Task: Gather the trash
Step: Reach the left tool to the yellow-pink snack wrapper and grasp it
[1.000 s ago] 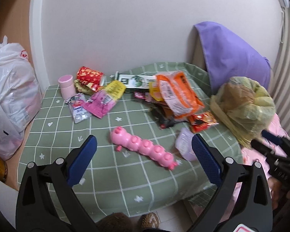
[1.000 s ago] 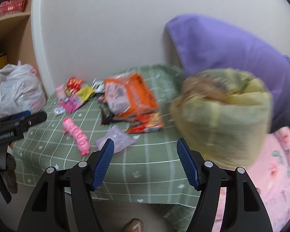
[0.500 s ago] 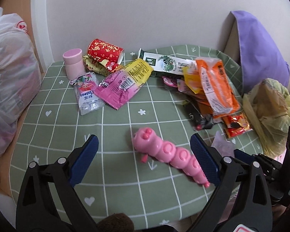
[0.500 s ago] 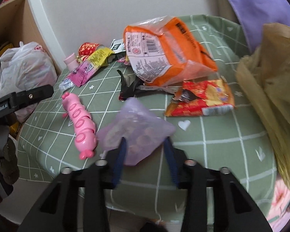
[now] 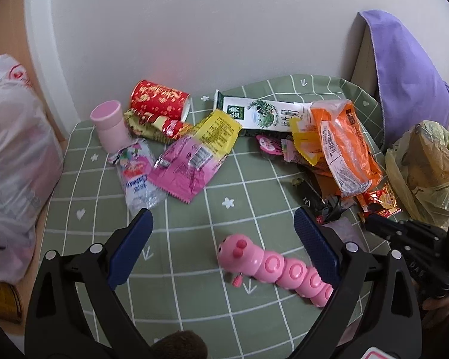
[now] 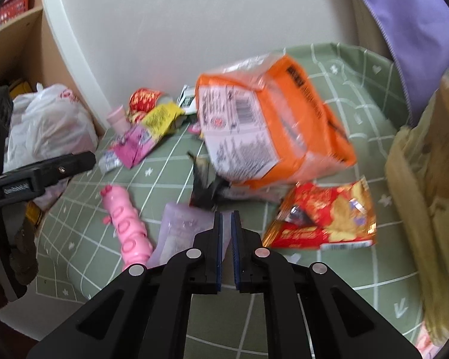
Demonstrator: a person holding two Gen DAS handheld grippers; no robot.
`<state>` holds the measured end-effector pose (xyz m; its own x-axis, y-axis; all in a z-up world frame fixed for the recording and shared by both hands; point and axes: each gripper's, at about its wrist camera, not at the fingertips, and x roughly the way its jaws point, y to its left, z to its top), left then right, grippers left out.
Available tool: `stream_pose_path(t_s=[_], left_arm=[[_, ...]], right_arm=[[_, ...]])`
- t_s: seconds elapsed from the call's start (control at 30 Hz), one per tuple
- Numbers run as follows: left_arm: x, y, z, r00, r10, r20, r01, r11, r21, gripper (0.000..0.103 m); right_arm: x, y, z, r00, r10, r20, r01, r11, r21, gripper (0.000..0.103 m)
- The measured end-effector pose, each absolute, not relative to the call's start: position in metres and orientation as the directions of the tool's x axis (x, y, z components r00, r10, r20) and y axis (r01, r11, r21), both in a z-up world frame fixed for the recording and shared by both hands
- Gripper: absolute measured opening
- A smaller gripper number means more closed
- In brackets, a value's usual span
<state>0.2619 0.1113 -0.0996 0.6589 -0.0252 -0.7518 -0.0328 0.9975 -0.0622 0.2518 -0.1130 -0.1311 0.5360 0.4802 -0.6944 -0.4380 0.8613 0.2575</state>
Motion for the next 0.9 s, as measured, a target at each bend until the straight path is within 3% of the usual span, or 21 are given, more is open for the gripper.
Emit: stream_pose_path(t_s=[0.03, 0.13, 0.3, 0.47, 0.6, 0.63, 0.73, 0.9], left_arm=[[0.267, 0.112, -0.098, 0.664, -0.034, -0.747, -0.013, 0.998, -0.057, 0.090], [0.284, 0.117, -0.096, 0.683, -0.056, -0.729, 0.037, 0.998, -0.042, 0.090], [0.332, 0.130, -0.101, 0.679, -0.093, -0.728, 0.114, 0.993, -0.021, 0.090], [0.387, 0.144, -0.127, 0.600, -0.077, -0.796, 0.127, 0.992, 0.001, 0.075], [0.403, 0.151, -0.139, 0.547, -0.095, -0.832, 0.109, 0.993, -0.042, 0.052], [0.403, 0.151, -0.139, 0.545, -0.096, -0.833, 0.117, 0.992, -0.038, 0.041], [0.400, 0.149, -0.137, 0.542, -0.107, -0.834, 0.128, 0.991, -0.044, 0.024], [0.383, 0.143, -0.126, 0.565, -0.149, -0.812, 0.134, 0.987, -0.088, 0.017]], right_arm=[[0.250, -0.116, -0.129, 0.541, 0.487, -0.685, -0.436, 0.859, 0.267, 0.013], [0.245, -0.120, -0.128, 0.528, 0.523, -0.670, -0.443, 0.842, 0.308, 0.052], [0.233, -0.115, -0.124, 0.534, 0.434, -0.725, -0.405, 0.885, 0.231, 0.052], [0.217, -0.123, -0.121, 0.602, 0.347, -0.719, -0.302, 0.933, 0.198, 0.052], [0.209, -0.125, -0.131, 0.611, 0.308, -0.730, -0.251, 0.949, 0.191, 0.052], [0.208, -0.126, -0.134, 0.609, 0.316, -0.728, -0.243, 0.947, 0.208, 0.052], [0.209, -0.125, -0.144, 0.586, 0.368, -0.722, -0.252, 0.930, 0.269, 0.049], [0.217, -0.109, -0.153, 0.549, 0.405, -0.731, -0.283, 0.913, 0.293, 0.039]])
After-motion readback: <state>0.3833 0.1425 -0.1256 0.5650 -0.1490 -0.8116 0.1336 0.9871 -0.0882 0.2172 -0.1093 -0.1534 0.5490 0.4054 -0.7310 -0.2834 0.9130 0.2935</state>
